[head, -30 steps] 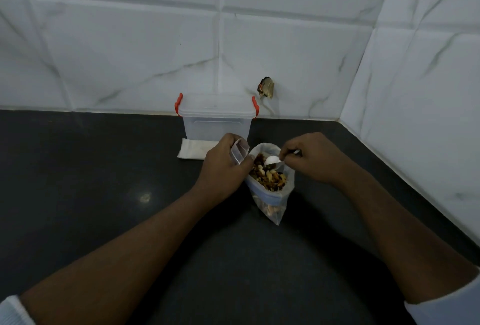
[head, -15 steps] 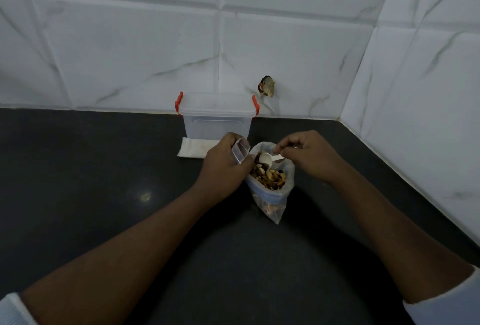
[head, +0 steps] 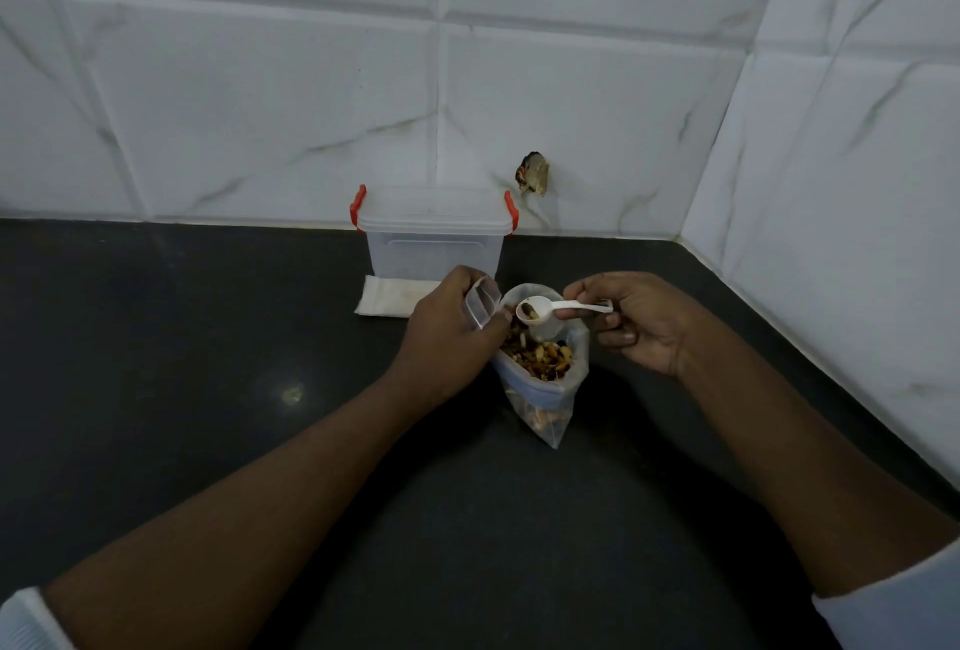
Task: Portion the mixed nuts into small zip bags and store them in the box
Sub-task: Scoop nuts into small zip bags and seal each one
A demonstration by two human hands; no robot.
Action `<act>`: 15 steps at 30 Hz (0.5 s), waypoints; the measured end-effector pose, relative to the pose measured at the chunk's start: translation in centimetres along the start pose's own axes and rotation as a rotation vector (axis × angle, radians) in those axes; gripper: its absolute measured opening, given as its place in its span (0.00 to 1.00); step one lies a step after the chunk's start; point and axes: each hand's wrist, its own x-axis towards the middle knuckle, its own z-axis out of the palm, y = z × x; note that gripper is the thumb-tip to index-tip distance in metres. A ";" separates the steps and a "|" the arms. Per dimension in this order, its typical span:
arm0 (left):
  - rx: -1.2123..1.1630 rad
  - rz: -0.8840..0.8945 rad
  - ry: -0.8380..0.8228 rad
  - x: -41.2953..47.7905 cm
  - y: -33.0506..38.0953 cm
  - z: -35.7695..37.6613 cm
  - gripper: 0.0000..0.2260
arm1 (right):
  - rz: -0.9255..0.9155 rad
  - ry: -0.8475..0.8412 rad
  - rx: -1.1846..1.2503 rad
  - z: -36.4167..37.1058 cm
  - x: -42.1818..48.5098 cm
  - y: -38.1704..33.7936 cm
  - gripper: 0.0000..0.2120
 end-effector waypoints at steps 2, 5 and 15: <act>0.001 0.002 0.001 0.0 0.0 0.0 0.11 | -0.024 -0.005 -0.005 0.0 -0.2 -0.3 0.08; -0.003 0.004 0.003 0.0 0.0 0.0 0.11 | -0.070 -0.013 0.000 0.3 -0.6 -0.6 0.08; -0.023 0.015 -0.005 -0.1 -0.1 -0.1 0.14 | -0.401 -0.112 -0.201 2.9 -2.4 -1.0 0.10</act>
